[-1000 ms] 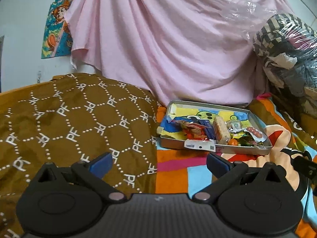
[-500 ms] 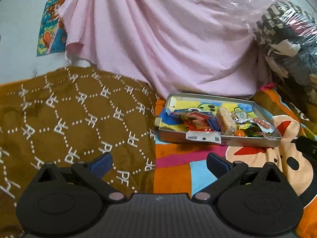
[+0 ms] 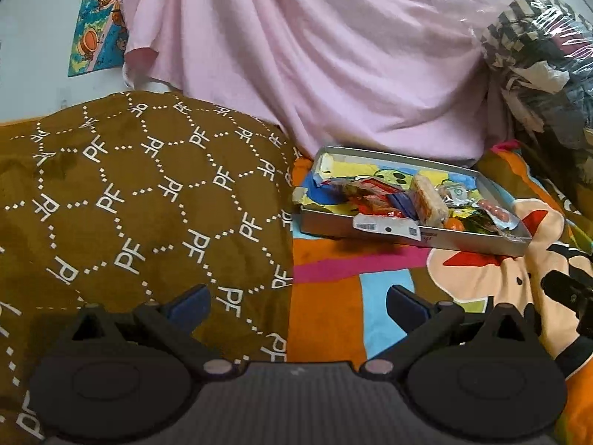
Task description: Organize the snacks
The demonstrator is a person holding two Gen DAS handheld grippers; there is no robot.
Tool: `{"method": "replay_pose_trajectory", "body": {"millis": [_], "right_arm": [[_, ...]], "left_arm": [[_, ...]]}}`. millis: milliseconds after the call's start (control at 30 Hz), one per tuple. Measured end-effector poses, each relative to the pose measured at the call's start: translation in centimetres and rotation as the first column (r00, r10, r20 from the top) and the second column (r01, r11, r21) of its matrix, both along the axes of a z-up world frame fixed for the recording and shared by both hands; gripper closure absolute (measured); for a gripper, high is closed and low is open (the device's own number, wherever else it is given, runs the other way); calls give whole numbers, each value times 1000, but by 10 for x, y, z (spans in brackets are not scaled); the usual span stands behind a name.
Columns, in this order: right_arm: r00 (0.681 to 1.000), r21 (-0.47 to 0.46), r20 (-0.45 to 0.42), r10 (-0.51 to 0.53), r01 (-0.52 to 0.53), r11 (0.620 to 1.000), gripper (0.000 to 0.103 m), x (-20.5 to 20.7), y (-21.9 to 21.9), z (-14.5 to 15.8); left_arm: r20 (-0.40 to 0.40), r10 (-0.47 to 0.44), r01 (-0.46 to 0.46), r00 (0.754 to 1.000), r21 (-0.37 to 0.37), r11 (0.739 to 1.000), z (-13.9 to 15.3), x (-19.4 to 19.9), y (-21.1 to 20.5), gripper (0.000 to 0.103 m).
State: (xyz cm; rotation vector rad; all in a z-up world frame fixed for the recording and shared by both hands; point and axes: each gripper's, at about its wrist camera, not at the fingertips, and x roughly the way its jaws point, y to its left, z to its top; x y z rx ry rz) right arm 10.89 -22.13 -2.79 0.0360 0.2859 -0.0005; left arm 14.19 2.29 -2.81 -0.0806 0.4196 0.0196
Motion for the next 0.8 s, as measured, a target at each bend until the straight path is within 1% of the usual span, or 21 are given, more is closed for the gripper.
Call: {"method": "replay_pose_trajectory", "body": {"millis": [100, 267, 400, 600, 800], "right_arm": [[1000, -4, -1, 10, -10, 1000, 1, -1, 2, 0], [1000, -13, 3, 10, -10, 1000, 1, -3, 3, -1], [1000, -10, 11, 7, -7, 1000, 1, -4, 2, 0], [1000, -14, 7, 9, -9, 1000, 1, -4, 2, 0], [1000, -10, -2, 9, -9, 1000, 1, -3, 3, -1]], "left_arm": [[-1, 1, -1, 1000, -7, 1000, -1, 0, 0, 0], [5, -6, 6, 1000, 12, 1000, -1, -1, -2, 0], [0, -9, 9, 1000, 8, 1000, -1, -2, -4, 0], [2, -14, 14, 1000, 20, 1000, -1, -3, -6, 0], [-2, -12, 12, 1000, 17, 1000, -2, -2, -6, 0]]}}
